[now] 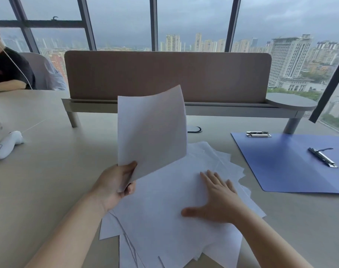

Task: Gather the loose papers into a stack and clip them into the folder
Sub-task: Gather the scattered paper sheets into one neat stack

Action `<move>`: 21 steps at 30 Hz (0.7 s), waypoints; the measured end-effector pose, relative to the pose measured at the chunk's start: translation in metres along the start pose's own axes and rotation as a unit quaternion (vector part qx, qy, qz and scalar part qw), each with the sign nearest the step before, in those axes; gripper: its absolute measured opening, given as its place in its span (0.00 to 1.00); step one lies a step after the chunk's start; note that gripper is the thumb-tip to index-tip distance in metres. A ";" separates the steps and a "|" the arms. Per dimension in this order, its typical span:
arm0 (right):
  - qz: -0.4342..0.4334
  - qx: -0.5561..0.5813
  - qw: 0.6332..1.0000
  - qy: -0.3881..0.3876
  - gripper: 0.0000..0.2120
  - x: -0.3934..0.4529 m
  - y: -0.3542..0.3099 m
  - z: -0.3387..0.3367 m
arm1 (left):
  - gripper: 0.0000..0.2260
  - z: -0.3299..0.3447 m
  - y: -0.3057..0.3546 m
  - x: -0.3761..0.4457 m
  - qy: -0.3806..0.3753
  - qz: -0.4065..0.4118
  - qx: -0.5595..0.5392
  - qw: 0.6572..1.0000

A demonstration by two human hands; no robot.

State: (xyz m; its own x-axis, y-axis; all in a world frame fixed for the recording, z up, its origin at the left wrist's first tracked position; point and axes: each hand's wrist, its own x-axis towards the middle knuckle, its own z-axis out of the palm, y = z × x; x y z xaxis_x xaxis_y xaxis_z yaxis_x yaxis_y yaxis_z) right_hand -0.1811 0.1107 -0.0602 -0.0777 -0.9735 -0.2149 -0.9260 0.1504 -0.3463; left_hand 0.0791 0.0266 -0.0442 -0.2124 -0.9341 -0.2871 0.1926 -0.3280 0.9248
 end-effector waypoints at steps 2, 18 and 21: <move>-0.005 0.002 1.000 0.001 0.73 0.001 0.001 -0.001 | 0.07 0.001 0.000 0.001 0.020 -0.006 -0.018 1.000; -0.113 0.018 0.992 0.047 0.50 -0.003 0.003 0.002 | 0.07 0.005 0.001 -0.007 0.011 0.064 0.191 0.979; -0.134 -0.007 0.989 0.066 0.39 -0.005 0.005 0.002 | 0.06 0.004 0.008 -0.012 -0.018 0.059 0.259 0.964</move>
State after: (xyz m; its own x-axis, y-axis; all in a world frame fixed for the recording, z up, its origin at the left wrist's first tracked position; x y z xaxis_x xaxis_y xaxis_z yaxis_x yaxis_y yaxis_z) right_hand -0.1846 0.1165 -0.0629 0.1246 -0.9922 0.0037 -0.9245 -0.1175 -0.3626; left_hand 0.0798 0.0357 -0.0322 -0.2525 -0.9523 -0.1713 -0.2845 -0.0961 0.9538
